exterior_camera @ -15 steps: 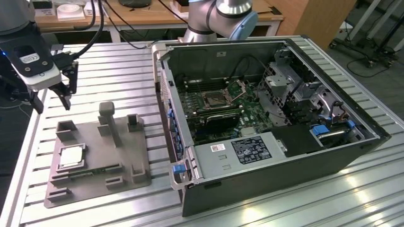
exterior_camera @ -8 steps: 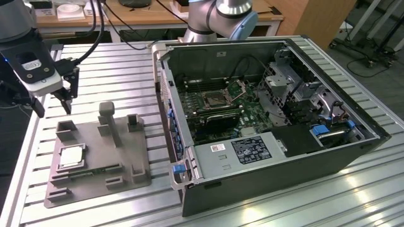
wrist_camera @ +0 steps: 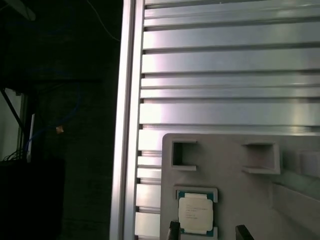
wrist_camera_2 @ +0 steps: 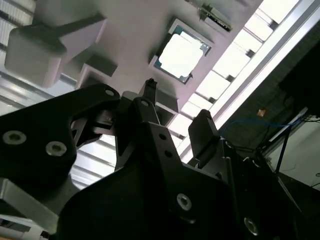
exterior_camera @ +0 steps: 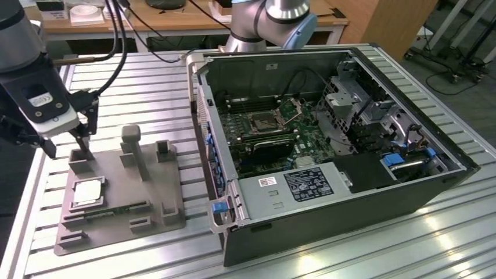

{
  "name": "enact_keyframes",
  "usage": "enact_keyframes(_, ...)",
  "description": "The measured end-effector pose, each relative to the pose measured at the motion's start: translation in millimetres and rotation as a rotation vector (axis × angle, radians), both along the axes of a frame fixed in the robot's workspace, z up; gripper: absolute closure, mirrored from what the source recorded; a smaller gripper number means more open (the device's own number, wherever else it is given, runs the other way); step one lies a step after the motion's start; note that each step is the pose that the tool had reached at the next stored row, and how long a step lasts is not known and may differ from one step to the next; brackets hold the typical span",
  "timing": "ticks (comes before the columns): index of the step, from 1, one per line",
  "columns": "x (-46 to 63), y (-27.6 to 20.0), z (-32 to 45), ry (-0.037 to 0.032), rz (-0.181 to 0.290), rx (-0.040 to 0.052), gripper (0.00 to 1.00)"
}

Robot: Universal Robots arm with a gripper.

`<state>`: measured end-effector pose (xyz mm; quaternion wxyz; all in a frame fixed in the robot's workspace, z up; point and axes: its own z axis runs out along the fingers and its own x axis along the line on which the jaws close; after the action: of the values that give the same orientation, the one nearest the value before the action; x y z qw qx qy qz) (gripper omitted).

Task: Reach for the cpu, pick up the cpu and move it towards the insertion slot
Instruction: 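Reach for the cpu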

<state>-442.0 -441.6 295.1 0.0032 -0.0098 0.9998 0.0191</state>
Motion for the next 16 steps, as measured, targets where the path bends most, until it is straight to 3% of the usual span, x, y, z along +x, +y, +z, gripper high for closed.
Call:
enact_keyframes(3, -0.2, -8.6, -5.0, -0.0003, 0.000, -0.0001, 0.47)
enact_keyframes(5, -0.3, -11.2, -7.7, -0.0008, 0.000, 0.0001, 0.47)
enact_keyframes(15, -0.3, -13.9, -16.0, -0.0008, 0.000, 0.0000, 0.45)
enact_keyframes(16, -0.3, -14.2, -17.0, -0.0007, 0.000, 0.0000, 0.39)
